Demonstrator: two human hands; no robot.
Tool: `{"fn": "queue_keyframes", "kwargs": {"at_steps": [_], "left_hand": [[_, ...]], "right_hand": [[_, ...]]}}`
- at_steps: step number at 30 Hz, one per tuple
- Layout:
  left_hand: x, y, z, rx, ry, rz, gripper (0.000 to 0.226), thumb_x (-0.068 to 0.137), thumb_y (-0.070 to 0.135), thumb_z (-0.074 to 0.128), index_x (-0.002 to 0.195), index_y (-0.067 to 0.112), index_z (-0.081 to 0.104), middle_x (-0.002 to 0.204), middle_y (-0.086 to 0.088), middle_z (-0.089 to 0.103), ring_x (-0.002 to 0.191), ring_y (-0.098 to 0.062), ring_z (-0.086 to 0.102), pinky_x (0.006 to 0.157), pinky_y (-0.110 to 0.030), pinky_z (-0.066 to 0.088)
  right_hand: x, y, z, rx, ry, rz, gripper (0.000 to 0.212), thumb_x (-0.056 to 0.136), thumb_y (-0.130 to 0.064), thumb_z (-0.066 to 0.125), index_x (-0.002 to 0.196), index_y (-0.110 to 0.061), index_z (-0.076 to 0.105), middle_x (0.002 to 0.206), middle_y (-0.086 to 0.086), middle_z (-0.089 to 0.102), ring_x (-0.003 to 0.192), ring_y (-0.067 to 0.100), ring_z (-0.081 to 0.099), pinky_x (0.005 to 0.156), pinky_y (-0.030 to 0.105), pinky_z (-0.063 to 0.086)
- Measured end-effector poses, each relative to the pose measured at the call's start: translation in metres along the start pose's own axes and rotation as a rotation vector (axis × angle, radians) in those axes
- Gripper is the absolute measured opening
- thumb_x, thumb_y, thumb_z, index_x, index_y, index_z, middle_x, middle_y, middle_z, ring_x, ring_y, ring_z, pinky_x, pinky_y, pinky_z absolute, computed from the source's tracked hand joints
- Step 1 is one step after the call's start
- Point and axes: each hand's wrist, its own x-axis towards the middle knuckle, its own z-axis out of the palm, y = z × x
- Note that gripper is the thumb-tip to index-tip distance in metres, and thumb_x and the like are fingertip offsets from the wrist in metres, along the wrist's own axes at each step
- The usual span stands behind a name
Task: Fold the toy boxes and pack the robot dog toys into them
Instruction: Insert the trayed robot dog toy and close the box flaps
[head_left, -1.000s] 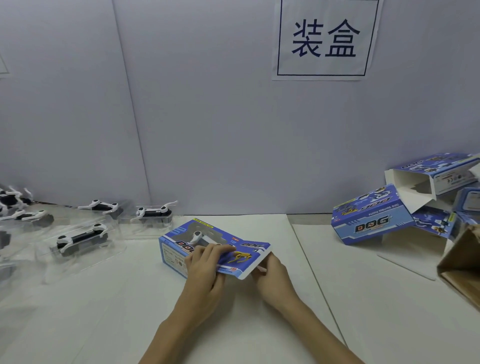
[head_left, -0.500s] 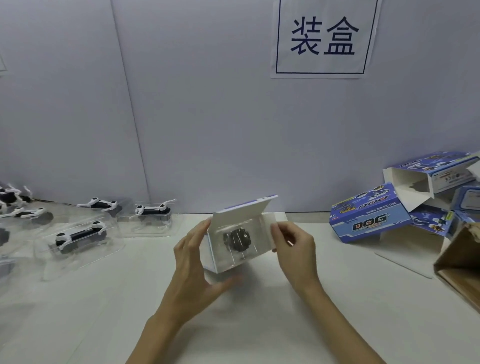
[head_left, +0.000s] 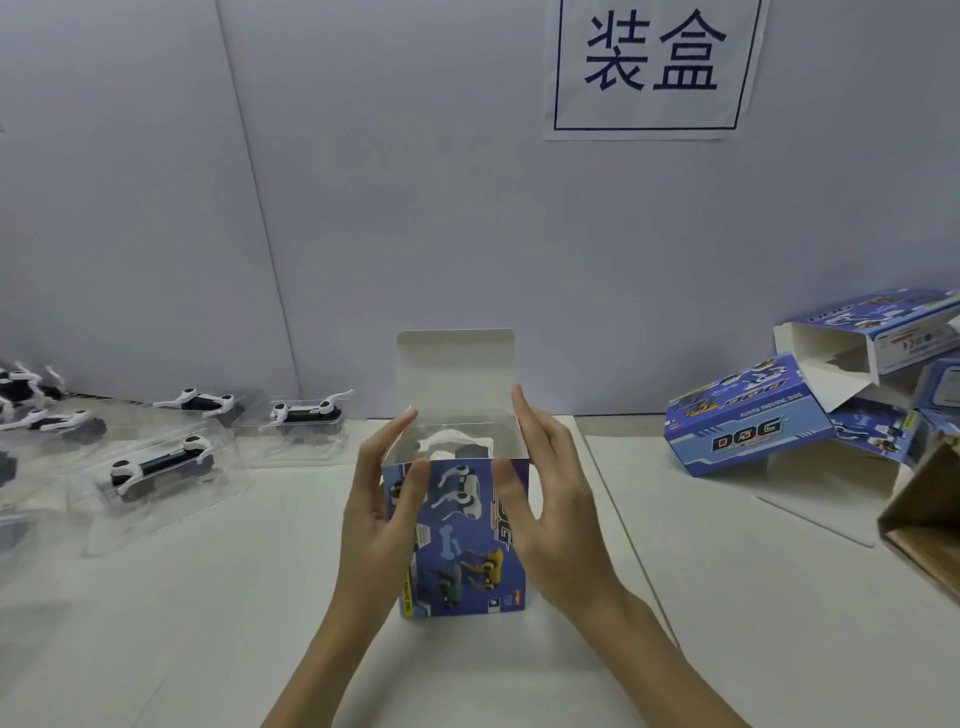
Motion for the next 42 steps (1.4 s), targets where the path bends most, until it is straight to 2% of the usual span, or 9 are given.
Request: {"fn": "queue_keyframes", "kwargs": {"at_steps": [4,10,16,21,25,30,34,38,42], "left_hand": [[0.001,-0.003,-0.001,0.022,-0.047,-0.015,0.035,0.101,0.046,0.056,0.136,0.041,0.054,0.150,0.011,0.052,0.123,-0.029,0.067,0.077,-0.043,0.066],[0.007,-0.003,-0.009,0.149,-0.031,-0.006,0.048,0.086,0.074,0.065,0.118,0.038,0.060,0.139,-0.001,0.057,0.125,-0.037,0.063,0.084,-0.058,0.061],[0.013,0.004,-0.007,0.183,0.008,0.007,0.045,0.080,0.080,0.065,0.097,0.038,0.065,0.153,0.026,0.042,0.144,-0.020,0.047,0.083,-0.056,0.062],[0.015,0.010,-0.006,-0.071,-0.007,-0.153,0.024,0.081,0.047,0.074,0.098,0.034,0.064,0.146,0.026,0.051,0.117,-0.028,0.070,0.063,-0.045,0.065],[0.019,0.014,-0.011,-0.239,-0.063,-0.151,0.068,0.086,0.031,0.081,0.137,0.057,0.044,0.138,0.017,0.058,0.114,-0.034,0.072,0.075,-0.053,0.064],[0.017,0.012,-0.011,-0.181,-0.080,-0.216,0.051,0.085,0.049,0.081,0.129,0.048,0.056,0.144,0.008,0.057,0.118,-0.037,0.069,0.074,-0.048,0.065],[0.016,0.009,-0.011,-0.207,-0.069,-0.168,0.035,0.083,0.042,0.082,0.107,0.032,0.059,0.143,0.009,0.059,0.115,-0.033,0.071,0.067,-0.039,0.064],[0.015,0.006,-0.014,-0.267,-0.148,-0.179,0.054,0.074,0.055,0.089,0.109,0.031,0.056,0.152,0.010,0.052,0.121,-0.031,0.069,0.072,-0.042,0.064],[0.012,0.003,-0.022,-0.282,-0.268,-0.254,0.060,0.076,0.051,0.089,0.119,0.037,0.049,0.140,-0.005,0.064,0.113,-0.034,0.072,0.077,-0.041,0.063]], "right_hand": [[-0.004,0.003,0.003,0.096,-0.029,0.020,0.059,0.102,-0.041,0.057,0.157,-0.038,0.037,0.156,-0.009,0.037,0.145,0.007,0.038,0.094,0.009,0.051],[0.004,-0.004,-0.004,0.115,-0.042,0.153,0.068,0.090,-0.085,0.034,0.124,-0.037,0.069,0.152,-0.012,0.046,0.141,0.004,0.045,0.093,0.018,0.056],[0.013,-0.007,-0.002,0.243,-0.027,0.252,0.037,0.095,-0.046,0.051,0.102,-0.016,0.071,0.135,-0.003,0.060,0.131,-0.007,0.051,0.095,0.044,0.060],[0.014,-0.009,-0.005,0.454,0.018,0.277,0.036,0.093,-0.034,0.063,0.128,-0.030,0.054,0.116,-0.014,0.067,0.111,0.023,0.070,0.087,0.045,0.063],[0.015,-0.010,-0.005,0.448,0.004,0.234,0.061,0.097,-0.032,0.060,0.151,-0.048,0.038,0.121,-0.020,0.065,0.113,0.020,0.069,0.089,0.039,0.062],[0.016,-0.008,-0.008,0.469,-0.017,0.229,0.033,0.096,-0.037,0.059,0.127,-0.044,0.054,0.125,-0.009,0.068,0.119,0.025,0.067,0.093,0.052,0.060],[0.010,-0.003,-0.007,0.537,-0.042,0.238,0.014,0.100,-0.033,0.051,0.113,-0.030,0.057,0.123,-0.005,0.068,0.121,0.026,0.067,0.076,0.035,0.063],[0.005,0.000,-0.010,0.532,-0.019,0.227,0.034,0.101,-0.045,0.044,0.113,-0.015,0.055,0.123,-0.010,0.070,0.120,0.018,0.068,0.074,0.017,0.058],[0.005,-0.003,-0.009,0.423,-0.060,0.239,0.073,0.079,-0.087,0.056,0.117,-0.025,0.052,0.122,-0.021,0.067,0.121,0.016,0.067,0.081,0.032,0.063]]}}
